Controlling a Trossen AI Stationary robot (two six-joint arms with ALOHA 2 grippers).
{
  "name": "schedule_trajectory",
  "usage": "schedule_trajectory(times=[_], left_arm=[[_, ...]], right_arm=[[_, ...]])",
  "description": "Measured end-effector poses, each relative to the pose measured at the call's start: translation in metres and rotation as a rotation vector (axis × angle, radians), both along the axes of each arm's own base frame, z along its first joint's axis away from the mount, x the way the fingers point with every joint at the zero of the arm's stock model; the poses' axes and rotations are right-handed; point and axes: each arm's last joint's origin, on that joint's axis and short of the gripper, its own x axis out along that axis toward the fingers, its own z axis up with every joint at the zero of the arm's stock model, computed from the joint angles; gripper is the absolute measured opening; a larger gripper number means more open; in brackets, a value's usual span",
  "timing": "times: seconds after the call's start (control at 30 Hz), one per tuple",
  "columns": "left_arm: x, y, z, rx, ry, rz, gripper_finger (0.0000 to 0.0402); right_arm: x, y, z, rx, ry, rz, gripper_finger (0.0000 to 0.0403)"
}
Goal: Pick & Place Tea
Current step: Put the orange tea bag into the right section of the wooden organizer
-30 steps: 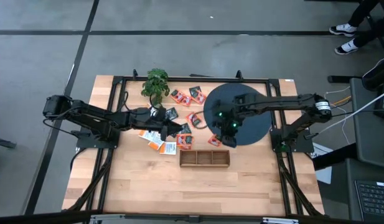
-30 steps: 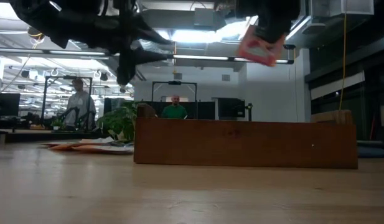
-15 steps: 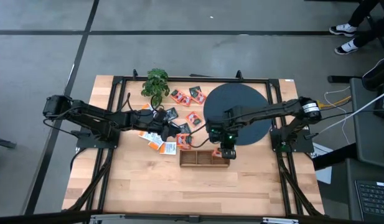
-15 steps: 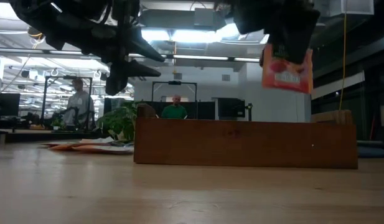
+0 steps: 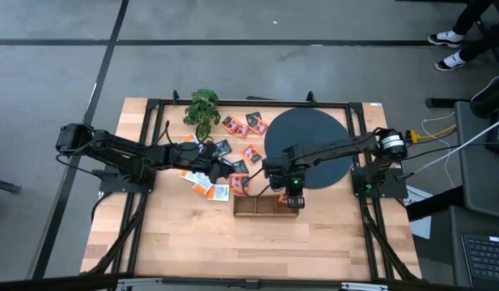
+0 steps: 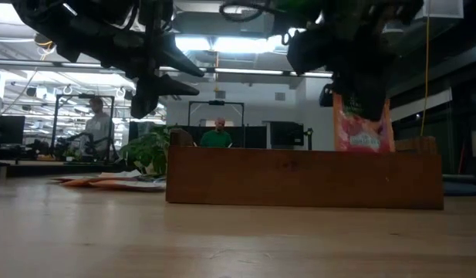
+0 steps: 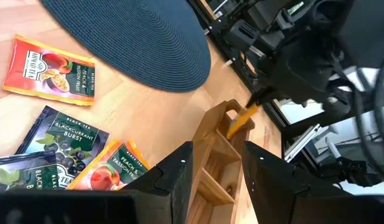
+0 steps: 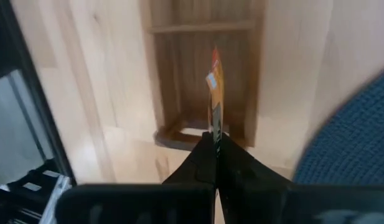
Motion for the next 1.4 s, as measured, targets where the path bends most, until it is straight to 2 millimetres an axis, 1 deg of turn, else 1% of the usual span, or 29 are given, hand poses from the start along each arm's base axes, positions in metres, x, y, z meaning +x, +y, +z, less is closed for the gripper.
schedule_trajectory(times=[0.1, 0.33, 0.4, 0.67, 1.0, 1.4], left_arm=[[-0.0001, 0.0, -0.0004, 0.0, 0.005, 0.0, 0.0132], [-0.0001, 0.0, -0.0004, 0.017, 0.005, -0.006, 0.0132], [-0.0001, 0.0, -0.0004, 0.017, 0.005, -0.006, 0.0132], [-0.0001, 0.0, -0.0004, 0.018, 0.005, -0.005, 0.0132], [-0.0001, 0.0001, -0.0003, 0.018, 0.005, -0.004, 0.0132], [-0.0001, 0.0001, -0.0003, 0.019, 0.005, -0.003, 0.0132]], right_arm=[[-0.0011, -0.0003, -0.0044, -0.002, 0.002, 0.0, 0.0003], [0.0008, -0.0009, -0.0078, -0.004, -0.027, 0.0, 0.0003], [0.0005, -0.0017, -0.0087, -0.034, -0.027, -0.001, 0.0004], [0.0006, -0.0037, -0.0094, -0.103, -0.03, -0.003, 0.0023], [0.0, -0.0036, -0.0093, -0.097, -0.026, -0.003, 0.0017], [0.0001, -0.0037, -0.0094, -0.102, -0.026, -0.002, 0.0058]])
